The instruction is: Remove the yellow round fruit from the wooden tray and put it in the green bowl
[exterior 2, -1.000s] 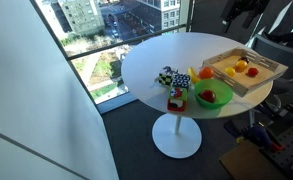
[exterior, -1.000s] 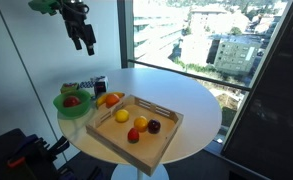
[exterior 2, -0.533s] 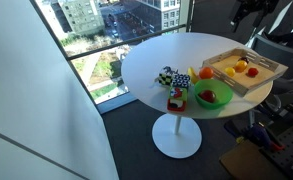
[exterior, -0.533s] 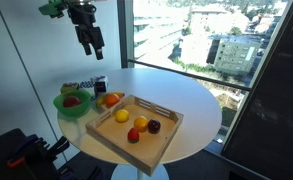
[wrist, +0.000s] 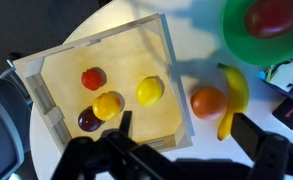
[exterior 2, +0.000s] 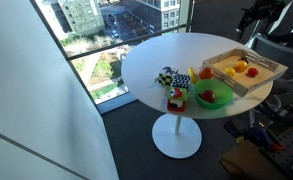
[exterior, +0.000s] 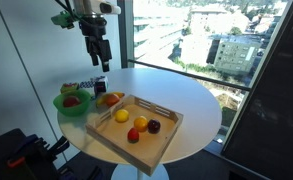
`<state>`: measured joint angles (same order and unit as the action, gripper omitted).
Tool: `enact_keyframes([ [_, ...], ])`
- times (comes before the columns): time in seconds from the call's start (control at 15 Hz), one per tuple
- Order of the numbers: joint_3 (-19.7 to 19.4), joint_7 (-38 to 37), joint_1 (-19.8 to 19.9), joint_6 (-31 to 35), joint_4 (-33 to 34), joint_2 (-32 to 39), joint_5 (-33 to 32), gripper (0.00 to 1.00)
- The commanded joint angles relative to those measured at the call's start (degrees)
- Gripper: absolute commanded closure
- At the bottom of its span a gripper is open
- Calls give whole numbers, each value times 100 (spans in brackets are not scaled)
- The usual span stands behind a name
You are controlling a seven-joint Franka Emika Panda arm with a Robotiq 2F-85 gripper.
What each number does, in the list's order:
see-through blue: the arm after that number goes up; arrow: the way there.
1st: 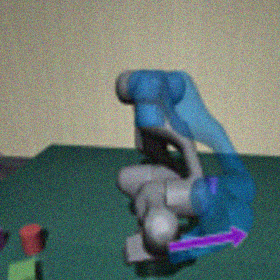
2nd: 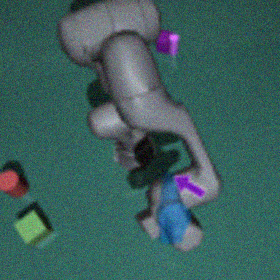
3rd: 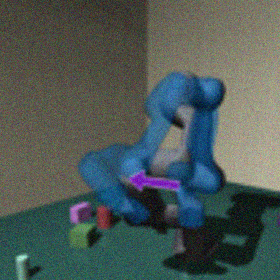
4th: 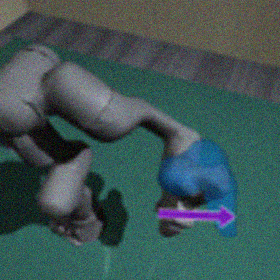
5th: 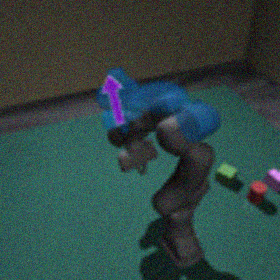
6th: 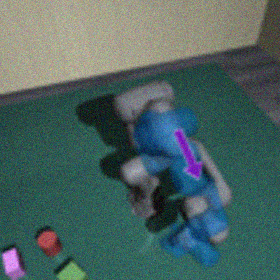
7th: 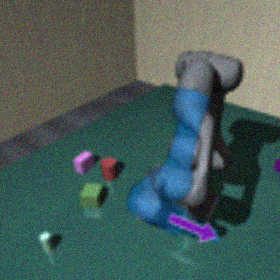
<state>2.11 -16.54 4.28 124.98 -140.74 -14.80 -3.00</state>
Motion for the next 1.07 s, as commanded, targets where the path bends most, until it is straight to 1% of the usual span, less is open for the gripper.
enact_keyframes([
  [0.0, -143, 268, 21, -57, 181, 271, -145, 0],
  [0.47, -301, 619, 28, 316, 139, 668, -591, 0],
  [0.6, -290, 485, -22, 270, 33, 587, -477, 0],
  [1.0, -294, 491, -32, 283, 26, 631, -479, 0],
])
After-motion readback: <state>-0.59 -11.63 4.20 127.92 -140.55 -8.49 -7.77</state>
